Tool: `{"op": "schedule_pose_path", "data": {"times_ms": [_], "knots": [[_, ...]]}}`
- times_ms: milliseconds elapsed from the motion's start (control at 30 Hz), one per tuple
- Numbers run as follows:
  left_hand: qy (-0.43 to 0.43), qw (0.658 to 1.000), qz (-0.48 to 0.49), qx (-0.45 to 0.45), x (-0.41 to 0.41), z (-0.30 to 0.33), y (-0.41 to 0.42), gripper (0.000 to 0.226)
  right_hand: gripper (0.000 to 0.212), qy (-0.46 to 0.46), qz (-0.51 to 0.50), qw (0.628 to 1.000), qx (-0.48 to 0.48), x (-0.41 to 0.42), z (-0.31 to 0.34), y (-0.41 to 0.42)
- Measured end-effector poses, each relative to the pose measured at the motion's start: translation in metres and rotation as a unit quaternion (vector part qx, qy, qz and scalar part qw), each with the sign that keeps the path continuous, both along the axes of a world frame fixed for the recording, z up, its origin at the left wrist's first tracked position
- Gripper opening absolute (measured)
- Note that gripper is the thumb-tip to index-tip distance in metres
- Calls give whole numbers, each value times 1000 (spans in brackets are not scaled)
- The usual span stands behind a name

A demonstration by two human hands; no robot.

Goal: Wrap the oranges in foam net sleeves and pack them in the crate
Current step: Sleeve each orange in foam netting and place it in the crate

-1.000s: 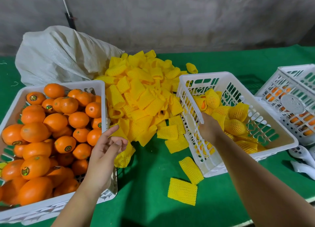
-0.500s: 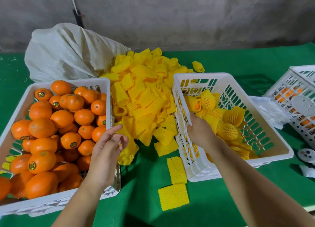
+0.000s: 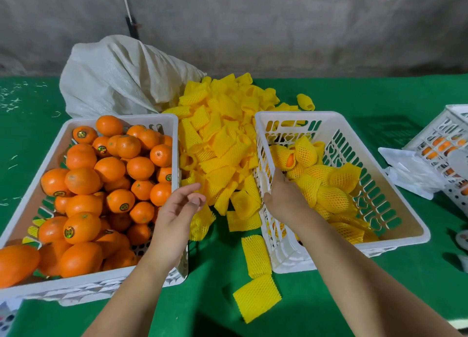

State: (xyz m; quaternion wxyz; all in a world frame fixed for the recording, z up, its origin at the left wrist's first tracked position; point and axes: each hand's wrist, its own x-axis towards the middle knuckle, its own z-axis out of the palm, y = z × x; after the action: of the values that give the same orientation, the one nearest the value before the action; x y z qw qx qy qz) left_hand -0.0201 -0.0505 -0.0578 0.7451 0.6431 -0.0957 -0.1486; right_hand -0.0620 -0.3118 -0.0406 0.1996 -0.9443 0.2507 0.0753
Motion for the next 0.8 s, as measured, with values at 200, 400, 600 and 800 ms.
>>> {"op": "schedule_pose_path", "data": {"times_ms": [200,400,600,800], "knots": [[-350,865,-88,349,-5,4,-6,27,73,-54,170,976,-122,-5,-21,53],[-217,837,37,500,48,2,43,49,69,20,167,986,16,24,-28,71],[-73,817,-112,560,76,-29,56,78,54,94,193,976,34,84,-29,73],[-75,780,-26,621,79,-39,38,88,57,183,221,952,104,92,-62,105]]}}
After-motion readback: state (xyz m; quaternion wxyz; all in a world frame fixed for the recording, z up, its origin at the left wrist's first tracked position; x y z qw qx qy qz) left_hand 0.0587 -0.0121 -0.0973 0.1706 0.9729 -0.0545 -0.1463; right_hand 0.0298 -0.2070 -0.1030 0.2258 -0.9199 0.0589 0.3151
